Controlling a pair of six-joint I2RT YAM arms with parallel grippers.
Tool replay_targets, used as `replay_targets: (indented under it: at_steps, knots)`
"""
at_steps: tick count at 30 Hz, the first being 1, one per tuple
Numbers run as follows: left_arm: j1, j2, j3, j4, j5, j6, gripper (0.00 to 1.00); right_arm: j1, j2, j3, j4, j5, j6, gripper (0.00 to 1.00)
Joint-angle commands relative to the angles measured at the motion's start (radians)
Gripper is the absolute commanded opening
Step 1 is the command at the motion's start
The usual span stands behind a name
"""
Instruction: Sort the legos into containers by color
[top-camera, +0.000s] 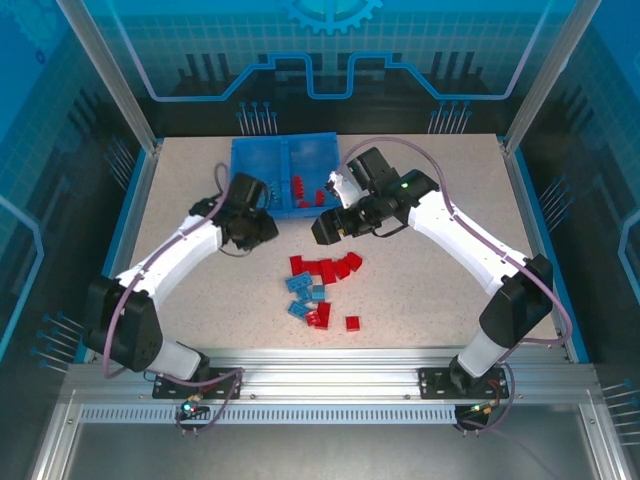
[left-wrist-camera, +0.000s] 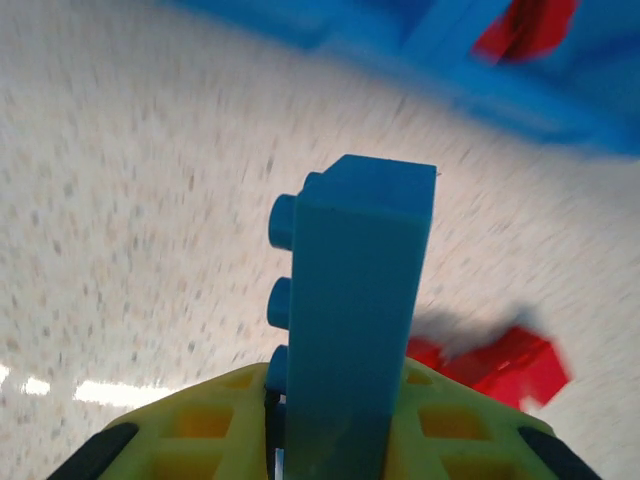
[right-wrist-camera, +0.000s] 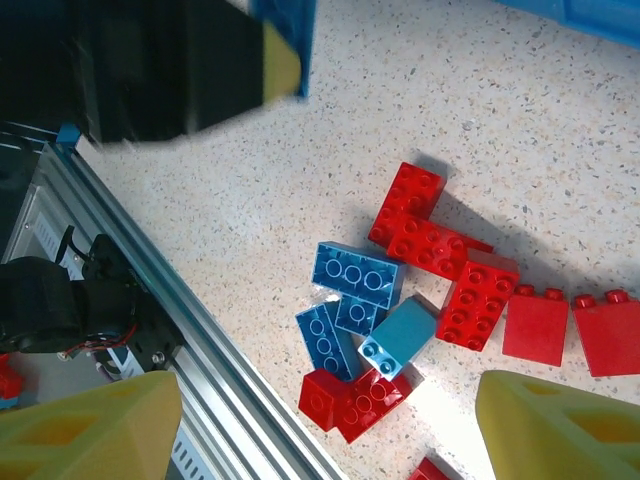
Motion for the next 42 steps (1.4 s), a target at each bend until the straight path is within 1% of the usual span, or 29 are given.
replay_targets:
  at_steps: [1, 3, 7, 10, 13, 15, 18, 20, 24, 26, 28, 33, 35, 39, 42]
  knots:
    - [0.064, 0.037, 0.092, -0.009, -0.03, 0.061, 0.14, 0.011, -0.012, 0.011, 0.018, -0.008, 0.0, 0.79]
    - [0.095, 0.099, 0.167, 0.002, -0.032, 0.089, 0.14, 0.011, -0.007, 0.018, 0.017, 0.002, 0.001, 0.79]
    - [0.12, 0.267, 0.337, 0.021, -0.058, 0.166, 0.13, 0.011, -0.006, 0.022, 0.015, 0.016, 0.013, 0.79]
    - [0.122, 0.427, 0.521, -0.036, -0.095, 0.221, 0.13, 0.01, -0.017, 0.015, 0.017, 0.028, 0.021, 0.78]
    - [0.128, 0.568, 0.69, -0.1, -0.142, 0.242, 0.13, 0.011, -0.033, 0.004, 0.015, 0.036, 0.026, 0.78]
    - [0.136, 0.635, 0.763, -0.116, -0.169, 0.251, 0.13, 0.01, -0.047, -0.002, 0.012, 0.046, 0.026, 0.78]
    - [0.154, 0.706, 0.839, -0.117, -0.175, 0.251, 0.14, 0.01, -0.07, -0.009, 0.006, 0.068, 0.023, 0.78]
    - [0.165, 0.749, 0.896, -0.128, -0.162, 0.247, 0.17, 0.011, -0.081, -0.013, 0.005, 0.08, 0.021, 0.78]
    - [0.173, 0.841, 1.035, -0.194, -0.143, 0.262, 0.31, 0.009, -0.098, -0.028, 0.01, 0.089, 0.029, 0.79]
    - [0.174, 0.877, 1.105, -0.241, -0.143, 0.268, 0.35, 0.009, -0.099, -0.031, 0.011, 0.085, 0.029, 0.79]
    - [0.174, 0.891, 1.146, -0.266, -0.141, 0.269, 0.38, 0.008, -0.099, -0.032, 0.011, 0.085, 0.029, 0.79]
    - [0.174, 0.856, 1.148, -0.265, -0.132, 0.27, 0.4, 0.008, -0.101, -0.042, 0.012, 0.084, 0.026, 0.78]
    - [0.174, 0.839, 1.148, -0.269, -0.129, 0.276, 0.45, 0.007, -0.101, -0.048, 0.015, 0.084, 0.029, 0.79]
    - [0.173, 0.775, 1.144, -0.283, -0.107, 0.29, 0.46, 0.006, -0.097, -0.056, 0.015, 0.078, 0.031, 0.79]
    - [0.171, 0.693, 1.115, -0.285, -0.07, 0.3, 0.46, 0.006, -0.108, -0.082, 0.015, 0.1, 0.042, 0.79]
